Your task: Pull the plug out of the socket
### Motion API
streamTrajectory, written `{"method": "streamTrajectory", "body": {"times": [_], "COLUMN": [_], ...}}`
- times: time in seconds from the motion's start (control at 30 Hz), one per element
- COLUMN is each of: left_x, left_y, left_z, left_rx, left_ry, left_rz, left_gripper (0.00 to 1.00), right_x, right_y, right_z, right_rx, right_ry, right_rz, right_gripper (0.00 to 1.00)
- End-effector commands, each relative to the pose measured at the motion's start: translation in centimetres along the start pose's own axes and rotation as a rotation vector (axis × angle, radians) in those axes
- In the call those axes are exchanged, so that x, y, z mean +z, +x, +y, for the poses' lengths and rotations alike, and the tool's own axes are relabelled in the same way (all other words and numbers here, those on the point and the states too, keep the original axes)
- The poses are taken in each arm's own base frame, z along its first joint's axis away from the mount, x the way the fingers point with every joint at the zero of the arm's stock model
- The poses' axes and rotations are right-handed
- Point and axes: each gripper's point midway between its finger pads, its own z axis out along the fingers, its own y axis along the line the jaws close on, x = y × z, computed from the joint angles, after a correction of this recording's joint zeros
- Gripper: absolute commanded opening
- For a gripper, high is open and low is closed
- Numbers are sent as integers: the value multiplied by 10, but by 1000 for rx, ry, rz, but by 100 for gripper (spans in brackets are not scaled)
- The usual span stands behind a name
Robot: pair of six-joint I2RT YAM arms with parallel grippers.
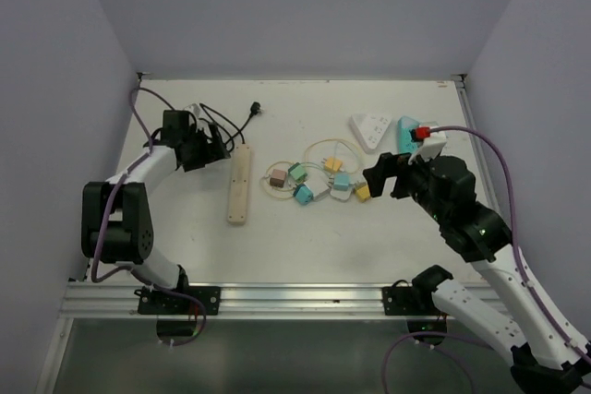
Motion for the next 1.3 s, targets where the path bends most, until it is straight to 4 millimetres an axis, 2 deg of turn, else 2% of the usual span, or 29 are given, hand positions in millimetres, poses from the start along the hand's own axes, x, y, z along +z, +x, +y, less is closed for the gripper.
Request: {"method": "streamTrajectory", "body": {"times": [0.0,0.13,0.17,0.23,0.27,0.33,0.37,0.4,0.43,0.47,0.5,0.53,0.67,0.73,0.77,0.8,0.83,0.87,0.9,0.93,0.97,1.0,1.03,1.07,1.23,1.27], "left_x": [-44,-88,-110,-137,-163,-195,-224,-241,-258,-287,-301,-329,-375,-389,-393,-390,-397,-397,-387,-396,-394,-382,-386,-374,-353,-344], "left_y": [-43,-61,-69,-79,-85,-93,-96,-98,-100,-98,-97,-94,-81,-71,-69,-64,-58,-54,-49,-43,-40,-34,-30,-26,-19,-17], "left_z": [-2,-12,-19,-23,-30,-31,-35,-36,-31,-34,-32,-30,-21,-17,-16,-13,-11,-8,-3,2,6,14,20,27,36,39], "left_rx": [45,50,57,64,73,87,92,94,94,101,104,104,92,85,83,79,67,62,59,42,34,31,12,4,-33,-36], "left_ry": [-62,-74,-62,-79,-66,-90,-84,-92,-123,-118,-129,-146,-190,-197,-199,-204,-198,-199,-211,-214,-220,-243,-256,-279,-277,-285], "left_rz": [-159,-265,-322,-391,-459,-548,-625,-674,-726,-809,-851,-932,-1060,-1097,-1109,-1106,-1133,-1139,-1130,-1177,-1190,-1178,-1207,-1190,-1189,-1173], "left_gripper": [89,89,89,89,89,89,92,97,100,100,100,100,100,100,100,100,100,100,99,100,99,99,100,100,100,100], "right_x": [-25,-45,-51,-62,-66,-80,-84,-93,-98,-103,-107,-116,-129,-141,-137,-141,-142,-144,-147,-148,-150,-152,-153,-154,-154,-152], "right_y": [-30,-45,-48,-57,-60,-70,-72,-77,-80,-82,-84,-87,-83,-82,-73,-74,-71,-63,-63,-61,-55,-56,-53,-50,-41,-38], "right_z": [-21,-35,-38,-44,-45,-49,-50,-52,-56,-58,-60,-65,-76,-80,-87,-89,-92,-97,-99,-101,-103,-103,-104,-105,-112,-112], "right_rx": [-28,-39,-38,-32,-29,-33,-33,-31,-35,-37,-35,-31,-45,-42,-42,-32,-38,-36,-28,-29,-28,-30,-39,-38,-10,-8], "right_ry": [118,198,213,248,253,274,279,287,305,313,323,345,377,378,409,414,420,436,439,444,441,435,437,434,454,453], "right_rz": [-82,-132,-146,-175,-186,-218,-228,-254,-274,-289,-307,-341,-404,-454,-449,-481,-493,-511,-539,-552,-569,-587,-592,-603,-624,-628], "right_gripper": [99,99,99,99,99,99,99,99,99,99,99,99,99,99,99,99,99,99,99,99,99,99,99,99,99,99]}}
